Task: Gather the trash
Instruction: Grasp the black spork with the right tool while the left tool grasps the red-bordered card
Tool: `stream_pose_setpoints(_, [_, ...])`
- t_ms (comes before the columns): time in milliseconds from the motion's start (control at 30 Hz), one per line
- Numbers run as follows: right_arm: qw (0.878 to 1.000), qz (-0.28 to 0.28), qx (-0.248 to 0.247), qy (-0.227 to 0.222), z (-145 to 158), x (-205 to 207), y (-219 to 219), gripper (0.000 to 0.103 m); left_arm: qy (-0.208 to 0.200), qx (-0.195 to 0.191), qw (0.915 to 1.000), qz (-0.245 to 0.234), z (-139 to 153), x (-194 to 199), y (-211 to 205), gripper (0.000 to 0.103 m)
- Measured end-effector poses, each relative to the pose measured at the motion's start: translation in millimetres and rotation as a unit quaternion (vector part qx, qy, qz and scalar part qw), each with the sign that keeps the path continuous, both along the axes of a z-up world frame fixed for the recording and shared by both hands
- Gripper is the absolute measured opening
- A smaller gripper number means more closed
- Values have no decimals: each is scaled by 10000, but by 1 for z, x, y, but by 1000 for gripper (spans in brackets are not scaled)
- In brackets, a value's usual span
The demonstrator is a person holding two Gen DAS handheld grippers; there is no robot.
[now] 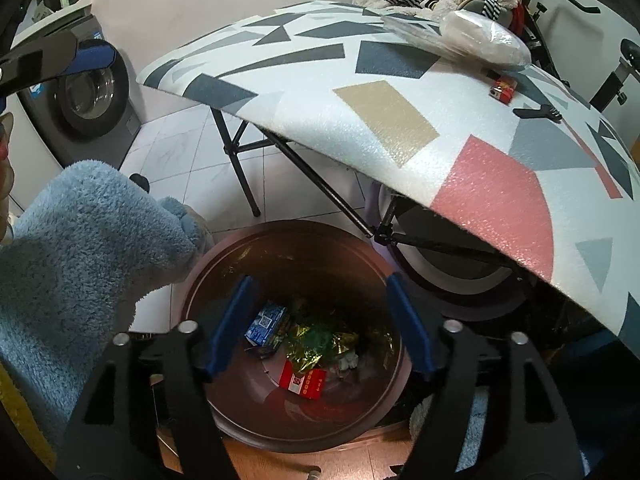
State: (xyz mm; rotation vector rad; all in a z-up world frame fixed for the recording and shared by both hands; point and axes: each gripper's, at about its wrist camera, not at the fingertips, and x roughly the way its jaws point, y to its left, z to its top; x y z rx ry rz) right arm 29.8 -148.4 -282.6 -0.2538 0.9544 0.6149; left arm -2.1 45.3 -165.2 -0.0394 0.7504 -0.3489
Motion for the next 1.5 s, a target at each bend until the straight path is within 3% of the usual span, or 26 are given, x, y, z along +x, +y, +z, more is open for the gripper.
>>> stream_pose_setpoints(333, [9992,-326,44,-235,8,3,-10,94,53,8,10000,0,-3,3,-1,96])
stream_pose_setpoints(867, [9936,-782,558,-600,36,11,-38,96,135,-106,9999,-6,-6,21,5,96])
stream_pose_setpoints(1100, [9883,-1110,635,-830,69,55,-66,96,173,-320,9993,44,-2,50,13,96])
stream_pose_setpoints(1233, [9848,-1396,783,-675,79,96,-85,79,217,-455,9987,97,-4,69,16,96])
stream_pose_setpoints(1367, [9775,-1846,967,-338,76,146,-103,54,283,-578,9978,141,-7,87,18,96])
stream_pose_setpoints(1500, [9676,-2327,977,68,61,194,-111,42,338,-643,9972,168,-12,101,19,96])
